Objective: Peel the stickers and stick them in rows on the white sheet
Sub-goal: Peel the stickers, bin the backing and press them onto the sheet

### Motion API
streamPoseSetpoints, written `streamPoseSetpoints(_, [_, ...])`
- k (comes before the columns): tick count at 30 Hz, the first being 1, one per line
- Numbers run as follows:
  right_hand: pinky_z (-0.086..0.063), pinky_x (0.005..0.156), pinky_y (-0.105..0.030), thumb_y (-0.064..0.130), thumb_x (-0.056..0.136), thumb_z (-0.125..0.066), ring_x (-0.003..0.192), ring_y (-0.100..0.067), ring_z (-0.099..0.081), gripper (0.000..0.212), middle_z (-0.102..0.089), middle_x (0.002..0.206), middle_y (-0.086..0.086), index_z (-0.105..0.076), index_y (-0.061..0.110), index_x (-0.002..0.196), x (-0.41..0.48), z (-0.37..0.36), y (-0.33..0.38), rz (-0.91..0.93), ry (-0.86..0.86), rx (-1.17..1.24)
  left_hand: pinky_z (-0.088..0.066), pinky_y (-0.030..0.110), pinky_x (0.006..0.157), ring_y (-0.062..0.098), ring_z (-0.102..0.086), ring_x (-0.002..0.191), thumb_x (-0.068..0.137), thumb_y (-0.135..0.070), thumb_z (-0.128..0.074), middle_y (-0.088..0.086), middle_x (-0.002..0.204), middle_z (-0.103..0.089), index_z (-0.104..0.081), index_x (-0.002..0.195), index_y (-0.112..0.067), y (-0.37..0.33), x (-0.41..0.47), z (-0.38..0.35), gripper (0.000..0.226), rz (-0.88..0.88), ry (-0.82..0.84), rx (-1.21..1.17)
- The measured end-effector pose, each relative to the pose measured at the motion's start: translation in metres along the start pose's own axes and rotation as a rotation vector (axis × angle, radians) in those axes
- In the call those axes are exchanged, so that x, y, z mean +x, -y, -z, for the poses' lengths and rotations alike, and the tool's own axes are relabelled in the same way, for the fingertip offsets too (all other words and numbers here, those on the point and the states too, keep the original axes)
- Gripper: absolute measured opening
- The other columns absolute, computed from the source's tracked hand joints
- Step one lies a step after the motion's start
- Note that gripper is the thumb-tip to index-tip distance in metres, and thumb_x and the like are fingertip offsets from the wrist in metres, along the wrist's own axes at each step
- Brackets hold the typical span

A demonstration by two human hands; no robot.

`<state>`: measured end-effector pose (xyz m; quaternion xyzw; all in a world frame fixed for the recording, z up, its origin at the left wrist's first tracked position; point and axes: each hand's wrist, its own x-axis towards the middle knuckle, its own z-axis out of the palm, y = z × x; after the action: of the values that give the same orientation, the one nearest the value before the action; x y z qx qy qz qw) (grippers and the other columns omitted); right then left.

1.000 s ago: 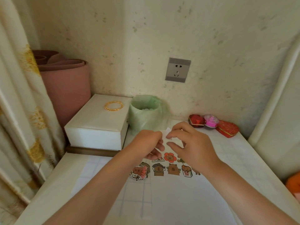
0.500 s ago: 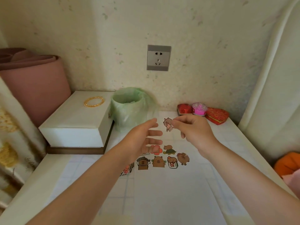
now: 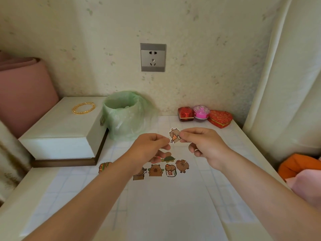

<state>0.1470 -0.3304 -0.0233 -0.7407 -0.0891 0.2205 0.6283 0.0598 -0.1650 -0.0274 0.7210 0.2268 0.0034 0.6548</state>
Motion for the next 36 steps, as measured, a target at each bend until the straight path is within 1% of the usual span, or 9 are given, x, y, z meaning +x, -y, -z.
streamPoseSetpoints(8, [-0.033, 0.049, -0.022, 0.025, 0.085, -0.078, 0.053, -0.013, -0.049, 0.012, -0.078, 0.081, 0.002, -0.078, 0.017, 0.094, -0.002, 0.004, 0.002, 0.04, -0.005, -0.074, -0.048, 0.023, 0.049, 0.011, -0.065, 0.057, 0.094, -0.02, -0.064, -0.003, 0.079, -0.074, -0.071, 0.091, -0.014, -0.004, 0.002, -0.014, 0.01, -0.049, -0.057, 0.044])
streamPoseSetpoints(11, [-0.036, 0.049, -0.018, 0.029, 0.086, -0.076, 0.054, -0.014, -0.053, 0.018, -0.078, 0.08, 0.005, -0.072, 0.019, 0.101, 0.001, 0.006, 0.003, 0.048, -0.033, -0.166, -0.051, 0.027, 0.055, 0.011, -0.066, 0.057, 0.093, -0.019, -0.065, -0.004, 0.076, -0.073, -0.07, 0.087, -0.014, -0.004, 0.004, -0.018, 0.01, -0.078, -0.1, 0.117])
streamPoseSetpoints(16, [-0.037, 0.043, -0.011, 0.033, 0.089, -0.073, 0.059, -0.008, -0.063, 0.013, -0.073, 0.092, 0.012, -0.073, 0.027, 0.101, 0.01, 0.01, 0.004, 0.141, -0.074, -0.312, -0.046, 0.022, 0.044, 0.011, -0.065, 0.055, 0.093, -0.018, -0.065, -0.001, 0.079, -0.074, -0.07, 0.087, -0.013, -0.004, 0.007, -0.022, 0.01, -0.126, -0.111, 0.215])
streamPoseSetpoints(19, [-0.036, 0.041, -0.012, 0.026, 0.09, -0.072, 0.055, -0.008, -0.059, 0.004, -0.074, 0.089, 0.008, -0.075, 0.025, 0.092, 0.014, 0.01, 0.005, 0.159, -0.008, -0.279, -0.045, 0.023, 0.044, 0.011, -0.064, 0.055, 0.093, -0.02, -0.067, 0.0, 0.078, -0.073, -0.07, 0.086, -0.013, -0.004, 0.007, -0.022, 0.01, -0.135, -0.094, 0.223])
streamPoseSetpoints(25, [-0.037, 0.043, -0.011, 0.023, 0.09, -0.072, 0.055, -0.009, -0.056, 0.006, -0.072, 0.083, 0.008, -0.076, 0.018, 0.091, 0.017, 0.011, 0.004, 0.137, 0.002, -0.297, -0.046, 0.033, 0.055, 0.008, -0.058, 0.046, 0.093, -0.021, -0.067, -0.003, 0.073, -0.073, -0.072, 0.087, -0.014, -0.004, 0.008, -0.018, 0.01, -0.129, -0.108, 0.203])
streamPoseSetpoints(28, [-0.037, 0.048, -0.018, 0.024, 0.091, -0.072, 0.055, -0.008, -0.057, 0.008, -0.072, 0.087, 0.006, -0.076, 0.018, 0.093, 0.02, 0.013, 0.001, 0.095, -0.039, -0.283, -0.046, 0.029, 0.052, 0.011, -0.063, 0.055, 0.095, -0.018, -0.065, -0.003, 0.08, -0.075, -0.072, 0.102, -0.017, 0.0, 0.011, -0.017, 0.01, -0.144, -0.113, 0.155])
streamPoseSetpoints(30, [-0.033, 0.048, -0.022, 0.022, 0.092, -0.07, 0.052, -0.01, -0.056, 0.006, -0.072, 0.085, 0.003, -0.075, 0.018, 0.092, 0.022, 0.016, -0.001, 0.073, -0.093, -0.24, -0.048, 0.024, 0.052, 0.006, -0.066, 0.059, 0.094, -0.019, -0.065, -0.002, 0.088, -0.074, -0.066, 0.116, -0.019, 0.006, 0.014, -0.018, 0.022, -0.154, -0.101, 0.193])
streamPoseSetpoints(33, [-0.028, 0.048, -0.024, 0.018, 0.091, -0.07, 0.049, -0.012, -0.056, 0.005, -0.072, 0.085, -0.001, -0.075, 0.017, 0.091, 0.027, 0.023, -0.001, 0.012, -0.16, -0.193, -0.053, 0.023, 0.071, -0.005, -0.065, 0.076, 0.095, -0.028, -0.064, -0.013, 0.104, -0.067, -0.058, 0.127, -0.029, 0.023, 0.018, -0.013, 0.033, -0.212, -0.089, 0.442])
streamPoseSetpoints(36, [-0.027, 0.048, -0.025, 0.016, 0.088, -0.072, 0.051, -0.015, -0.059, 0.003, -0.073, 0.089, -0.002, -0.074, 0.016, 0.09, 0.031, 0.029, -0.003, -0.039, -0.162, -0.241, -0.047, 0.032, 0.096, 0.006, -0.048, 0.114, 0.09, -0.045, -0.066, -0.018, 0.122, -0.056, -0.061, 0.124, -0.037, 0.039, 0.02, -0.005, 0.035, -0.32, -0.044, 0.873])
